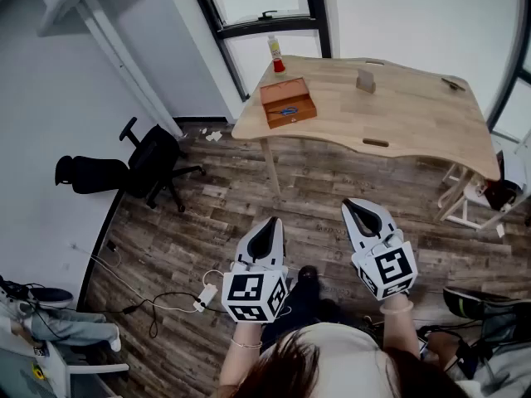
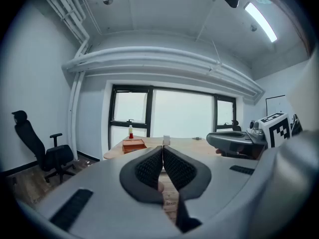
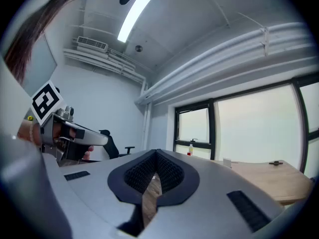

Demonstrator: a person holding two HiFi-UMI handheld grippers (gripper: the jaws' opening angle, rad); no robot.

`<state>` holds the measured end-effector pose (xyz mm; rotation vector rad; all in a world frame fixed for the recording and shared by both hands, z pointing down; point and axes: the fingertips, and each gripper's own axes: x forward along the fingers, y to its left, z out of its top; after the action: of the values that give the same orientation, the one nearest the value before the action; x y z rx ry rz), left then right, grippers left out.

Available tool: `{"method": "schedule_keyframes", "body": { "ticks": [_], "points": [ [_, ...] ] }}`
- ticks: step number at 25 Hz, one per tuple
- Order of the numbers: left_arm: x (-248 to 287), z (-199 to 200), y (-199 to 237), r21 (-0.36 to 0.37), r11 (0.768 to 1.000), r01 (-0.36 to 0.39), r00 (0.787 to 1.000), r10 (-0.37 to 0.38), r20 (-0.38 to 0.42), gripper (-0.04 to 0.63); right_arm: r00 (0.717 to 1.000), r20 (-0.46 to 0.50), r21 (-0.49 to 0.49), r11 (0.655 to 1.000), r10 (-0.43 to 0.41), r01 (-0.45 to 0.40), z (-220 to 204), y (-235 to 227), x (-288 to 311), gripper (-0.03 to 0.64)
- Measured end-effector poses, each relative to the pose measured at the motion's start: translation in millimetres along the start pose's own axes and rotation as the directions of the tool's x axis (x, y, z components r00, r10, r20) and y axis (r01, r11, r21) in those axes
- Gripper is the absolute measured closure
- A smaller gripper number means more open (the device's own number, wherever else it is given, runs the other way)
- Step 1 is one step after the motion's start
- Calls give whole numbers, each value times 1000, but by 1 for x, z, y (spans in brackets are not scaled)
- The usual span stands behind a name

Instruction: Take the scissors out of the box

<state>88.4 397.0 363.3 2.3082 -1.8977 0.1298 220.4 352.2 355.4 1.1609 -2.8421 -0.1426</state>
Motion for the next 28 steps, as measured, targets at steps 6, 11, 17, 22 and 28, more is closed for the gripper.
{"method": "schedule_keyframes", "body": {
  "ticks": [6, 11, 17, 22, 28],
  "points": [
    [23, 2, 5, -3, 1000, 23, 1000, -23, 5, 576, 1000, 16, 29, 1000, 10, -11, -2, -10, 15, 591],
    [47, 4, 13, -9, 999, 51, 999, -51, 8, 575, 1000, -2, 54, 999, 1, -1, -5, -19, 34, 591],
    [78, 8, 30, -18, 996, 85, 996, -84, 8, 575, 1000, -11, 102, 995, -24, 25, -7, -30, 62, 589],
    [104, 12, 49, -20, 994, 105, 994, -105, 10, 575, 999, -19, 114, 993, -39, 41, -10, -40, 94, 589],
    [140, 18, 74, -21, 991, 134, 991, -134, 7, 575, 997, -66, 119, 992, -26, 34, -19, -49, 138, 591]
  ]
}}
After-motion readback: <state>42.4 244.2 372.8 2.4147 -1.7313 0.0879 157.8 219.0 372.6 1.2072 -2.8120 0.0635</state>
